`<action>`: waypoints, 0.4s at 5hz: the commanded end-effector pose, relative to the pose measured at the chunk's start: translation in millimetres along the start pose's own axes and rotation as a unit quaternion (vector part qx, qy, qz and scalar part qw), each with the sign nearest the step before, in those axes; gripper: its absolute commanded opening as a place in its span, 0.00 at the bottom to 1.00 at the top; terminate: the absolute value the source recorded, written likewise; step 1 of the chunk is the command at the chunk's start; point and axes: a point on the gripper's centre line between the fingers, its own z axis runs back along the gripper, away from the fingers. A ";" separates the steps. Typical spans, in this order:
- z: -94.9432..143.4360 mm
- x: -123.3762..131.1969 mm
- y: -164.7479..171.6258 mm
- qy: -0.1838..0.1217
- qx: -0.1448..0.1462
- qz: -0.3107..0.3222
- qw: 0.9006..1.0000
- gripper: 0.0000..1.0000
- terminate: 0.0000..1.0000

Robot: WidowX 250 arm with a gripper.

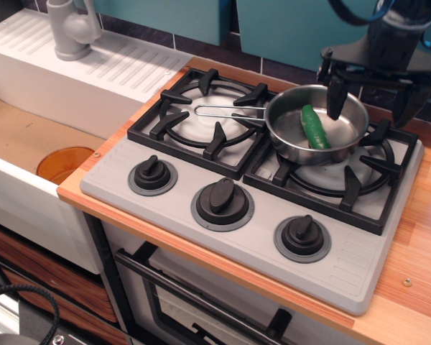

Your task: Put pickle in pot or pan an put pot or pan on stove

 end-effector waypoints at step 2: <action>45.7 10.0 21.4 -0.017 -0.036 -0.013 0.999 1.00 0.00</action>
